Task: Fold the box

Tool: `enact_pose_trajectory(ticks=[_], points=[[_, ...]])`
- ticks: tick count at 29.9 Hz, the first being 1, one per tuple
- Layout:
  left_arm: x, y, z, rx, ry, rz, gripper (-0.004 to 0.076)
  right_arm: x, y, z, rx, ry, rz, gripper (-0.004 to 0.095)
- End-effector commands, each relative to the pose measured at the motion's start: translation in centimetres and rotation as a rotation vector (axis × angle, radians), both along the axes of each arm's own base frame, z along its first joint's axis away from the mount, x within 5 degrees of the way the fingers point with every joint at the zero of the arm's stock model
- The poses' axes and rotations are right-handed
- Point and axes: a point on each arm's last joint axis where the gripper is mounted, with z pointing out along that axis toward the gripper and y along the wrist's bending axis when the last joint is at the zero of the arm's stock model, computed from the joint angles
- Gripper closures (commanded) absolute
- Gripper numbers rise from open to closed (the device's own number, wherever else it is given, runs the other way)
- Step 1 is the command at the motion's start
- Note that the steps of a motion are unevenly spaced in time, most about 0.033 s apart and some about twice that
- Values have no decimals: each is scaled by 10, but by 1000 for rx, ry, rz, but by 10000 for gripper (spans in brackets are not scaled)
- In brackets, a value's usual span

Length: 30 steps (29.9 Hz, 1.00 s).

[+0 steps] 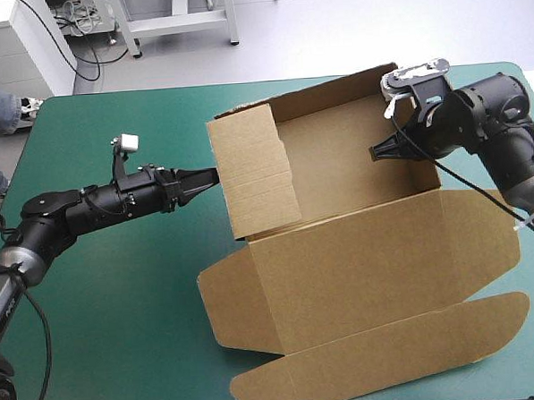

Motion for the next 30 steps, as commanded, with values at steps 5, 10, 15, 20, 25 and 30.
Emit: enact_pose_trajectory(ticks=[5,10,15,20,25,30], points=[[-7,-4,35,-184,-80,-27,318,-4,-2,22,38,-137,9,930],[-11,-5,40,-242,-88,-72,318,-1,-1,21,36,-145,13,930],[-9,-4,33,-169,-72,-44,318,4,4,15,61,-118,22,929],[-5,-6,39,-46,-21,-35,318,8,12,13,109,-135,13,927],[3,-14,57,134,42,45,318,9,26,9,97,-131,20,925],[4,-25,75,309,42,115,324,8,50,8,121,-166,48,925]])
